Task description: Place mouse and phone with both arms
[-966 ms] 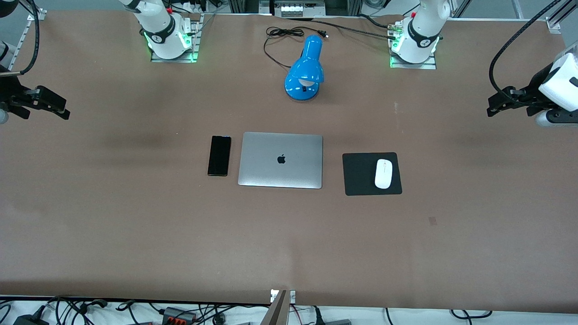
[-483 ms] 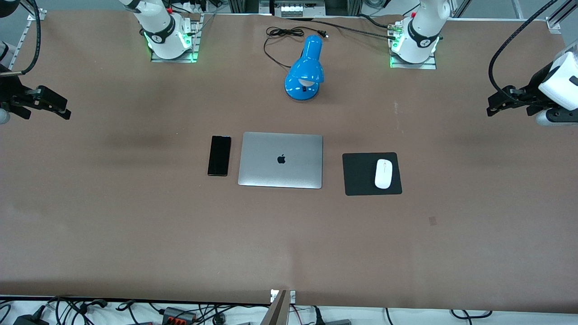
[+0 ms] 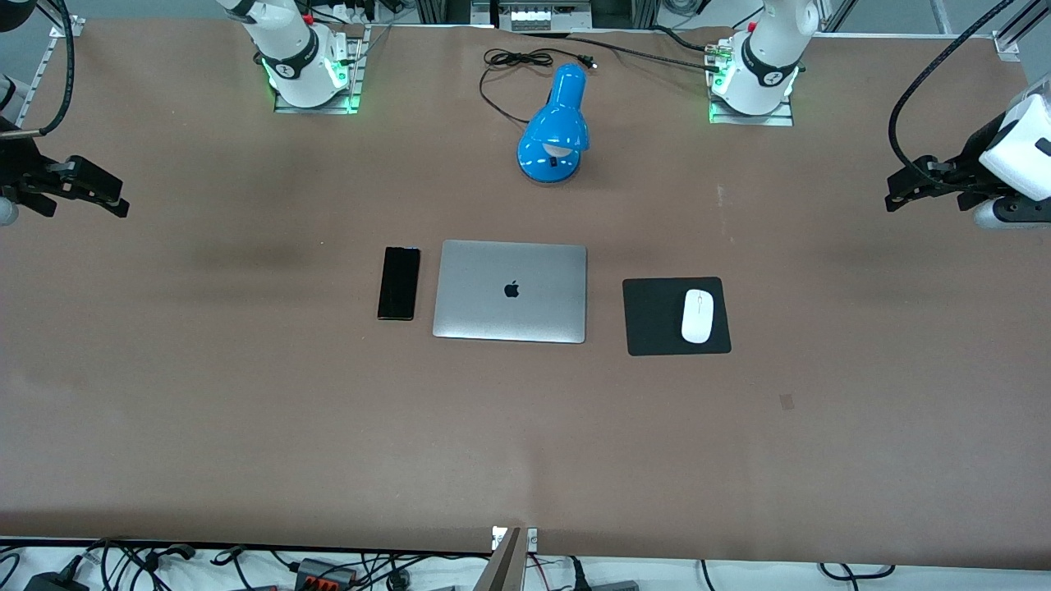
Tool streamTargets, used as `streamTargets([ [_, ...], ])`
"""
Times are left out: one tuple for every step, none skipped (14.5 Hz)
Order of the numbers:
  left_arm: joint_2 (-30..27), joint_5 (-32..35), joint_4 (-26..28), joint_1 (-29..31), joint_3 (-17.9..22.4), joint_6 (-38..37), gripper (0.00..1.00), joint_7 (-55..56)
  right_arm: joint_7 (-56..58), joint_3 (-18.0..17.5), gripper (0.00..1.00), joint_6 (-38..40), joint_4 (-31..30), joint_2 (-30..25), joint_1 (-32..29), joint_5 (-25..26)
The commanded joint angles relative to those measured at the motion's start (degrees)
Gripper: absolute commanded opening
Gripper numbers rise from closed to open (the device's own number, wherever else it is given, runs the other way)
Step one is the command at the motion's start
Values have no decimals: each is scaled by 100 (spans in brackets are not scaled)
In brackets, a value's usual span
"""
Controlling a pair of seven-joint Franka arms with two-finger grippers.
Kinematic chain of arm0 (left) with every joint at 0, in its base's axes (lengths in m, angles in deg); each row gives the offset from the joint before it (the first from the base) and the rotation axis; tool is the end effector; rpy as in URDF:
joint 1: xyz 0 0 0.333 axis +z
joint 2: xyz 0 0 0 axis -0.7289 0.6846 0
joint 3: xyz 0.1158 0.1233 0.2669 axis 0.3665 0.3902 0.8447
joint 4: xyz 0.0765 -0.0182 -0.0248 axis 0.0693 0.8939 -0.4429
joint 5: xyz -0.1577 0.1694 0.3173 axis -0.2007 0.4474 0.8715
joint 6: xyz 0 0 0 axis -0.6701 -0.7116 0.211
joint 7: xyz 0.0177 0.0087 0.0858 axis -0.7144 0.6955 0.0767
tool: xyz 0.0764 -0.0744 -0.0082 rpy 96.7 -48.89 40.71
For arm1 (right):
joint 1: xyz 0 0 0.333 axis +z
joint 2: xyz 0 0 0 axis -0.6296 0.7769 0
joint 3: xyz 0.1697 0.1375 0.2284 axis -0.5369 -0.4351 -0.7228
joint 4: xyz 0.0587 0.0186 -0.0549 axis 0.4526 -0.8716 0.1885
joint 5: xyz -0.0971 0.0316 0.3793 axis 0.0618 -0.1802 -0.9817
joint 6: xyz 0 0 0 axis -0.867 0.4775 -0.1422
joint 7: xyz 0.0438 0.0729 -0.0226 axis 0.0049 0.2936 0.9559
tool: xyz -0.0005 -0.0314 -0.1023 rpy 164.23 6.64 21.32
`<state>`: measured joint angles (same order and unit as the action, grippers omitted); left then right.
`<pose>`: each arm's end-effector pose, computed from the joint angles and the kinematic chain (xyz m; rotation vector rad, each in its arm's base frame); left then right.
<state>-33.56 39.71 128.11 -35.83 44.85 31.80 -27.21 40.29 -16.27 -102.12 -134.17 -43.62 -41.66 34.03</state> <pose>0.5461 -0.0002 0.5956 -3.1245 -0.0395 0.0926 0.5609 -0.0227 0.6041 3.1286 0.0083 0.0310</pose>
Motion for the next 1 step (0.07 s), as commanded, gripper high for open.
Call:
streamTargets([
  [-56,-16,-12,-7,35,-55,100,-79,27,-44,100,-41,-131,-150,-35,2],
])
